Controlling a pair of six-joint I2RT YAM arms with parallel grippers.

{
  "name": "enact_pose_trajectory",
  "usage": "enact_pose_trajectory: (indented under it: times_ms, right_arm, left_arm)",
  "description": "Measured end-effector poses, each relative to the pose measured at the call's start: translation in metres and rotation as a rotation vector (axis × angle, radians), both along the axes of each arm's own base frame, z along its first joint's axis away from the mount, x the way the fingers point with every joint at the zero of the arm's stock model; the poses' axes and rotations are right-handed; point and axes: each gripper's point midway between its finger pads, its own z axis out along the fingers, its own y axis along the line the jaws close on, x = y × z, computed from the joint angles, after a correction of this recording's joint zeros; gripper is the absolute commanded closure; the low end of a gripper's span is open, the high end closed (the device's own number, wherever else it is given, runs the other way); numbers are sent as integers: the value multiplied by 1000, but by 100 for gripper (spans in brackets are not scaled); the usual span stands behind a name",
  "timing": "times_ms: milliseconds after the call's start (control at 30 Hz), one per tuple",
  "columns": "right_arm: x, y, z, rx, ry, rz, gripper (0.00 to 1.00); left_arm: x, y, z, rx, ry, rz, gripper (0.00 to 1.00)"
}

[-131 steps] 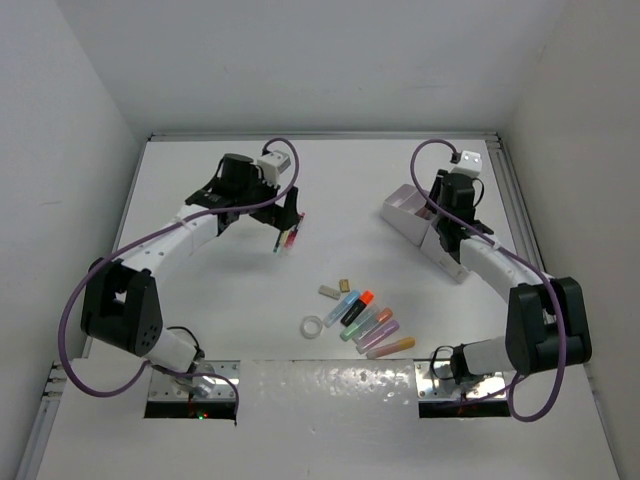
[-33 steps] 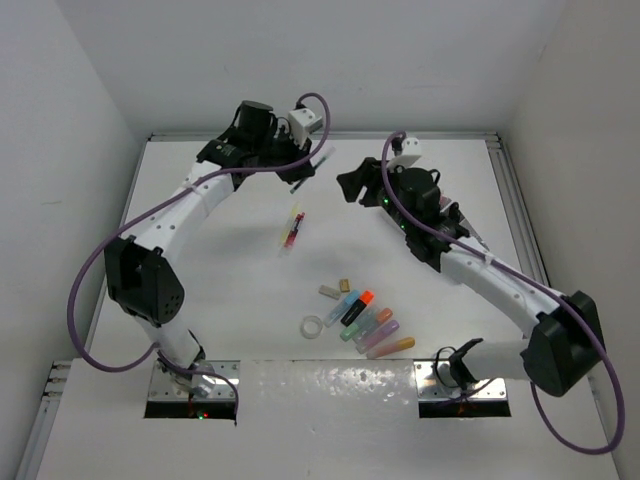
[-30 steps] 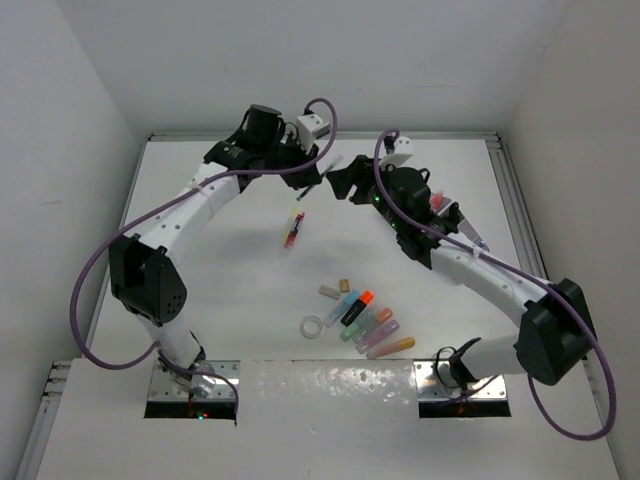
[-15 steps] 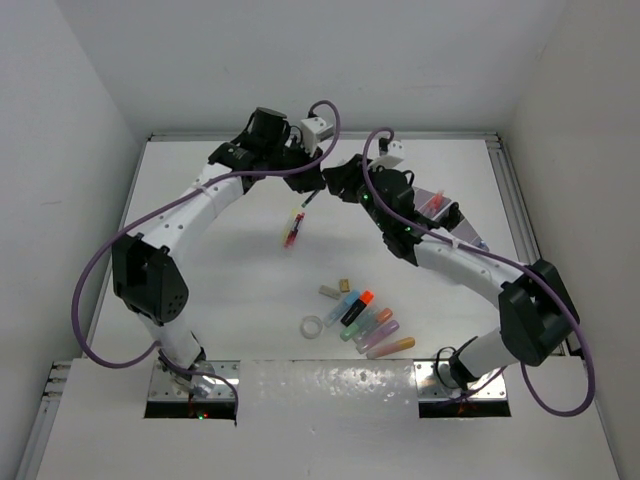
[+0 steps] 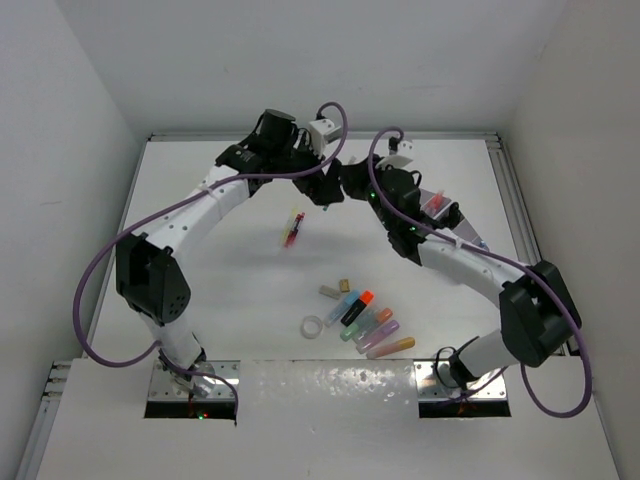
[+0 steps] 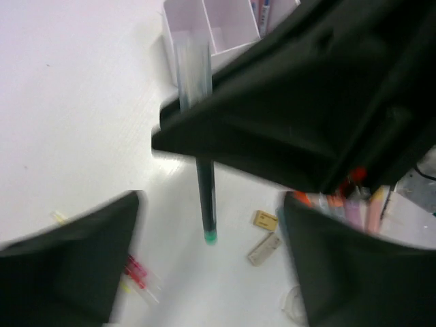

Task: Sort the stationery into containers
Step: Place the pen in the storage box.

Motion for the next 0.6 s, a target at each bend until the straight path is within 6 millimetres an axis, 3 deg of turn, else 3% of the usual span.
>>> enact_pose_trajectory:
  times_ms: [67,200,367,433,467,533,567,600]
  right_arm:
    - [5,-20,1,-44,-12,-37,100]
    - [15,-87,15,-173,-44,-175,100]
    - [18,-180,39,-329,-78,-391,100]
    - [19,-210,38,-378,-66,-461,100]
    - [19,-225,33,-407,-50,-495,100]
    - [18,-239,18,-445,-10,-525,100]
    - [17,-245,9,-458,11,-537,100]
    - [17,-248,-1,-469,34,-544,100]
  left_arm:
    - [-2,-1,-1,-2,14,5,0]
    - [6,9,-10,12,32,58,0]
    - [30,63,-53,95,104,245,4]
    - [37,86,-72,136,129,316,10]
    - [38,99,-85,163,149,355,19]
    - [35,112,-105,200,184,396,31]
    - [32,115,-113,217,199,409,44]
    - [29,117,-121,231,215,419,49]
